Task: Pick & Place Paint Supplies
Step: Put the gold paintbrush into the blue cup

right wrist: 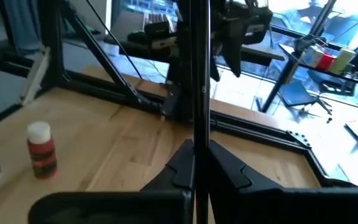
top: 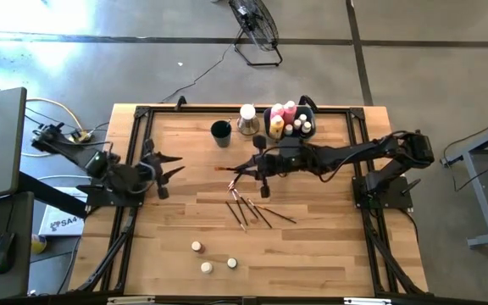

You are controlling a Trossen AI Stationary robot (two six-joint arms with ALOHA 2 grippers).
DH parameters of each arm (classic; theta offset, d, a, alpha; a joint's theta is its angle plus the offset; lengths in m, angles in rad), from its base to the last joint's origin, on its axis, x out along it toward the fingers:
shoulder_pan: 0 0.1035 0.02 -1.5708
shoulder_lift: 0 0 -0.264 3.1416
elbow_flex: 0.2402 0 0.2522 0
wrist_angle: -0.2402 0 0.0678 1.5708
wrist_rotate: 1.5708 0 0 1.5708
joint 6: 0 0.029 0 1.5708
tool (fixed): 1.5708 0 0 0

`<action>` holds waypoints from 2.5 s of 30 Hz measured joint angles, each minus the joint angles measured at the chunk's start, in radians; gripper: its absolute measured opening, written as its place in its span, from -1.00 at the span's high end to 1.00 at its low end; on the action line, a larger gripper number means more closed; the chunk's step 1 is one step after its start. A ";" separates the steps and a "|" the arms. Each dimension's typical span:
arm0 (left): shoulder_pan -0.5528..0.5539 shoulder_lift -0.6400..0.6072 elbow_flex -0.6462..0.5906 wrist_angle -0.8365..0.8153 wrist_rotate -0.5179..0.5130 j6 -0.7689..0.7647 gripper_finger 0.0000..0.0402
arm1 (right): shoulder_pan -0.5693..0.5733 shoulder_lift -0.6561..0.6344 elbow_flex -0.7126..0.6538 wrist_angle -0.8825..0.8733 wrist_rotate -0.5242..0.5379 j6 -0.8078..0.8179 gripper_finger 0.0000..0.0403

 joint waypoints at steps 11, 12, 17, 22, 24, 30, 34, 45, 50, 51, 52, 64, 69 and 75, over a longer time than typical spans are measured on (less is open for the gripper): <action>-0.107 -0.254 -0.356 0.803 0.206 0.495 0.39 | 0.001 0.153 -0.001 0.330 -0.122 0.075 0.93; -0.107 -0.257 -0.386 0.867 0.212 0.506 0.39 | 0.001 0.167 -0.001 0.346 -0.122 0.089 0.93; -0.107 -0.251 -0.461 1.036 0.159 0.462 0.39 | 0.001 0.239 -0.001 0.470 -0.122 0.126 0.93; -0.106 -0.229 -0.462 1.057 0.170 0.389 0.39 | 0.005 0.280 -0.001 0.508 -0.072 0.141 0.93; -0.106 -0.214 -0.462 1.068 0.166 0.364 0.39 | 0.006 0.282 -0.001 0.507 -0.059 0.143 0.93; -0.106 -0.139 -0.462 1.075 0.161 0.298 0.39 | 0.024 0.282 -0.001 0.499 -0.009 0.144 0.93; -0.106 -0.069 -0.462 1.082 0.160 0.255 0.39 | 0.038 0.282 0.000 0.473 -0.016 0.144 0.93; -0.096 0.221 -0.462 1.480 0.186 0.317 0.39 | 0.063 0.281 0.000 0.439 0.032 0.132 0.93; 0.001 0.338 -0.439 1.528 0.270 0.304 0.39 | 0.062 0.281 0.000 0.438 0.032 0.137 0.93; 0.027 0.361 -0.426 1.529 0.293 0.295 0.39 | 0.062 0.281 0.000 0.434 0.032 0.138 0.93; 0.050 0.384 -0.413 1.532 0.317 0.290 0.39 | 0.062 0.281 0.000 0.431 0.032 0.138 0.93; 0.192 0.518 -0.300 1.537 0.478 0.263 0.39 | 0.068 0.281 0.001 0.347 0.090 0.141 0.93; 0.217 0.529 -0.300 1.537 0.566 0.214 0.39 | 0.067 0.281 0.001 0.344 0.088 0.138 0.93; 0.252 0.529 -0.300 1.543 0.626 0.164 0.39 | 0.066 0.281 0.001 0.340 0.112 0.138 0.93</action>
